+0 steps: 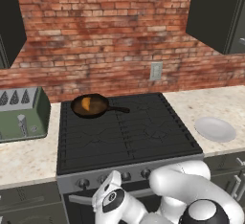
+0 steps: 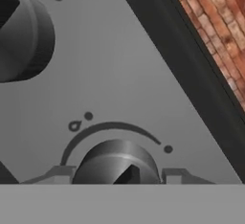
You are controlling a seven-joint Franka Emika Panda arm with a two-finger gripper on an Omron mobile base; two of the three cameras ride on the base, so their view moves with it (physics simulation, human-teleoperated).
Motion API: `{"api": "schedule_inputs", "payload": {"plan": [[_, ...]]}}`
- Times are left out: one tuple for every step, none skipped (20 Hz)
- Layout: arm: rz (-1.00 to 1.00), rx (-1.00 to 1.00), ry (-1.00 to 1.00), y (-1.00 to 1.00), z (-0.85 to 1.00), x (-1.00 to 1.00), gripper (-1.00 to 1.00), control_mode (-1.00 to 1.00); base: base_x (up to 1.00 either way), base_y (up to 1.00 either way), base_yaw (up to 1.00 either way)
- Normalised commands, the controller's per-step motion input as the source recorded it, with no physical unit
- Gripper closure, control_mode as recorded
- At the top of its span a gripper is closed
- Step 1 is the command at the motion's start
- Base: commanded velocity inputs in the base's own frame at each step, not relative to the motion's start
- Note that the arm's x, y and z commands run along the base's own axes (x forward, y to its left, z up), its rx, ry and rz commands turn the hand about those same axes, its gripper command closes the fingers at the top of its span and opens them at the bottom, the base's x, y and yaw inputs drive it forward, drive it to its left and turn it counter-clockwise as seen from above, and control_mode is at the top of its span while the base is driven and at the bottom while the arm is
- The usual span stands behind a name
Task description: Pick the croissant and place it on the pan. Then turn on the stove to warm the croissant.
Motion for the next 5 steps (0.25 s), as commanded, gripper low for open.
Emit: {"api": "schedule_inputs", "payload": {"plan": [[0.26,-0.35,0.10,0.13,0.00,0.00,1.00,-1.00,0.00,0.00,0.00],[0.26,-0.35,0.10,0.13,0.00,0.00,1.00,-1.00,0.00,0.00,0.00],[0.26,-0.35,0.10,0.13,0.00,0.00,1.00,-1.00,0.00,0.00,0.00],[0.26,-0.35,0.11,0.11,0.00,0.00,1.00,-1.00,0.00,0.00,0.00],[0.26,-0.35,0.12,0.10,0.01,0.00,1.00,-1.00,0.00,0.00,0.00]]}}
